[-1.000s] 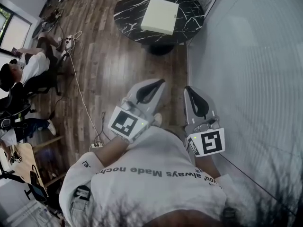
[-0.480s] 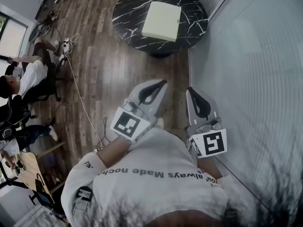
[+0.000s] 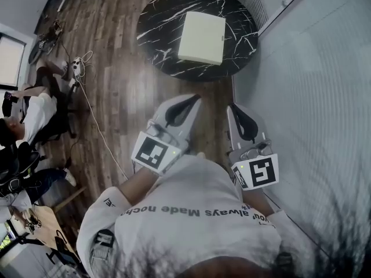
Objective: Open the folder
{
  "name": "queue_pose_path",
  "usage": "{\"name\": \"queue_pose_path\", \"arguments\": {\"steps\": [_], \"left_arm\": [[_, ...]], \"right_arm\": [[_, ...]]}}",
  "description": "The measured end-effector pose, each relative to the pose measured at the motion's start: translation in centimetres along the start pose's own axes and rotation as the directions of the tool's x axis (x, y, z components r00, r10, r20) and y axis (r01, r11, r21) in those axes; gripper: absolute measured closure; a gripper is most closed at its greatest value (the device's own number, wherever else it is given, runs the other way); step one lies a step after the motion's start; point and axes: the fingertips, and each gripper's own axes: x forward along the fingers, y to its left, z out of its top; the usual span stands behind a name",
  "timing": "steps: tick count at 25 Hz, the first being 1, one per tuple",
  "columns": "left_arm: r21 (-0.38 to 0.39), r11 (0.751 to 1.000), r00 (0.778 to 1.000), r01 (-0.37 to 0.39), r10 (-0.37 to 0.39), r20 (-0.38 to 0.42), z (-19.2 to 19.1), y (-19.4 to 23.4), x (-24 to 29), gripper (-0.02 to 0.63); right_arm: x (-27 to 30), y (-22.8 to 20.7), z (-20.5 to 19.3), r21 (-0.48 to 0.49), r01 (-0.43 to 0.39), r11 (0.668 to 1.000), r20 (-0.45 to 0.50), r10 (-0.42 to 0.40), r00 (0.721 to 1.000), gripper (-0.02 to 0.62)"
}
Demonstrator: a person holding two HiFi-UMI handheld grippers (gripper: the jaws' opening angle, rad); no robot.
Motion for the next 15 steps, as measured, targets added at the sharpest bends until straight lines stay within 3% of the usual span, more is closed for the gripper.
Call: {"name": "queue_pose_path", "arguments": {"steps": [7, 15], "left_arm": [[0.009, 1.000, 1.000, 0.007, -0.007, -0.016, 0.4, 4.3, 0.1, 0.603], [0.001, 1.000, 0.999, 0.023, -0.023, -0.036, -0.1, 6.2, 1.6, 0.603]], "right_arm": [[3.9, 0.4, 0.8, 0.010, 0.012, 1.000, 0.003, -0.012, 1.000, 0.594], [6.0, -0.9, 0.4, 0.022, 0.030, 0.999, -0.008, -0.030, 1.000, 0.594]]}}
